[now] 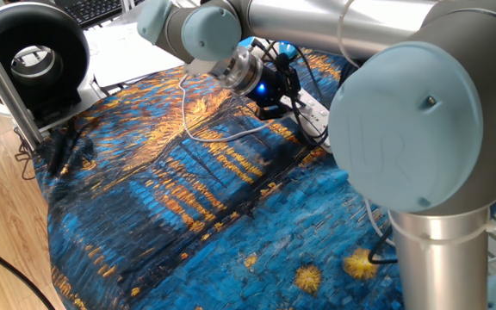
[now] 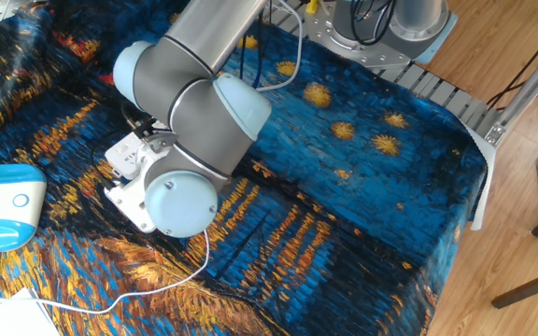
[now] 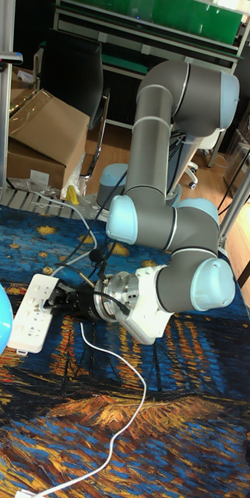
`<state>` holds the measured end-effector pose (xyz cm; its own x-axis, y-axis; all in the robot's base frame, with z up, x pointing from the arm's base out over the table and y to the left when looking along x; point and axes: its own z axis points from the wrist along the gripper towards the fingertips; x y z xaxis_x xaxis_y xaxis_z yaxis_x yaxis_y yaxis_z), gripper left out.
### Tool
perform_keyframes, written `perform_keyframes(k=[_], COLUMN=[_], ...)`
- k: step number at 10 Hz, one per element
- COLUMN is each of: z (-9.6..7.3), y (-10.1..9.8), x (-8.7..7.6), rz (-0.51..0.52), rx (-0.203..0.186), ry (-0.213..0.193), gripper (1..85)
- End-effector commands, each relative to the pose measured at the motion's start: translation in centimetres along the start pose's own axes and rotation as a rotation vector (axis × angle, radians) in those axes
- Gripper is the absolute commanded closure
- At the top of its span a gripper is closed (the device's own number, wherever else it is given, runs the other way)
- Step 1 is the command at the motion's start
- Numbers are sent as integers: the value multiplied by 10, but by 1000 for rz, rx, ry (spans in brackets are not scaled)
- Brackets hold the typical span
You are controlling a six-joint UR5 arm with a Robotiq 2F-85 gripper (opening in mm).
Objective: Plug in the power cord of the desk lamp, turn on the socket, and light up the desk lamp
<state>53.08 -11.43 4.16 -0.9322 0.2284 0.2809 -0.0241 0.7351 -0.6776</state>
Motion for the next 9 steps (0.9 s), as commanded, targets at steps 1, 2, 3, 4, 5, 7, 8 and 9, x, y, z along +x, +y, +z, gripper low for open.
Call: perform_keyframes(k=[1,2,3,4,5,7,8,9], z=[4,0,-3,-10,-18,-36,-47,-51], y=[3,0,8,5,3,5,21,22], x=[16,20,21,20,20,7,-7,-22], rz=[-8,-4,-6,-16,-32,-65,-85,-109], rx=[-33,-25,-66,-76,-90,-128,-208,-220], ry=[52,68,67,64,68,6,-78,-143], gripper=[707,843,843,843,843,843,843,843])
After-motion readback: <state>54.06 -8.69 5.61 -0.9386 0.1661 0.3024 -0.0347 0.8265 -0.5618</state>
